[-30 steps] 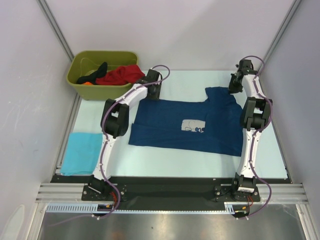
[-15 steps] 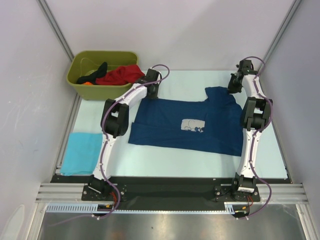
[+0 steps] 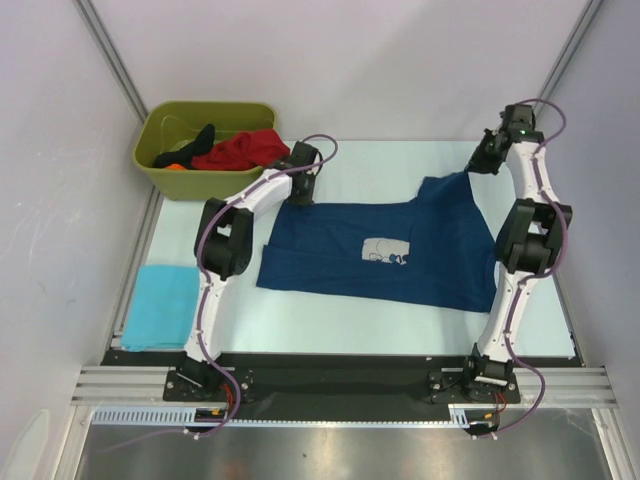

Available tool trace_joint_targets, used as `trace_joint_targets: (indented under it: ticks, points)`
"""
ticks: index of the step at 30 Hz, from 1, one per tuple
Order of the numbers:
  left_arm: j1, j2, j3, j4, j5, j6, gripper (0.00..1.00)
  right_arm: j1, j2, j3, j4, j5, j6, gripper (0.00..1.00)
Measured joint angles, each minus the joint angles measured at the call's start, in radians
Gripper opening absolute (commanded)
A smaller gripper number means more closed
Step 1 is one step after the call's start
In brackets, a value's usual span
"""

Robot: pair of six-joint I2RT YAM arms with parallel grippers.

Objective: Fold and stack the t-shirts
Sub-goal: Fold the tshirt

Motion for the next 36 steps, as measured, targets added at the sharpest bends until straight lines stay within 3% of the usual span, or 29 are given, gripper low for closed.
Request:
trace_joint_targets:
  ticks: [13,24,36]
  points:
    - [-0.016,-0.13,-0.064,-0.053,-0.037,-0.1,0.14,-0.064,-0.265,-0.319,0.011,-0.062,0.074,0.0]
    - [-0.024,-0.222,-0.221,-0.061,-0.042,-0.159,0.15,-0.138,-0.398,-0.472,-0.001,-0.091,0.087,0.0]
    - [-0.04,-0.277,-0.28,-0.043,-0.04,-0.194,0.16,-0.174,-0.519,-0.603,-0.035,-0.071,0.1,0.0]
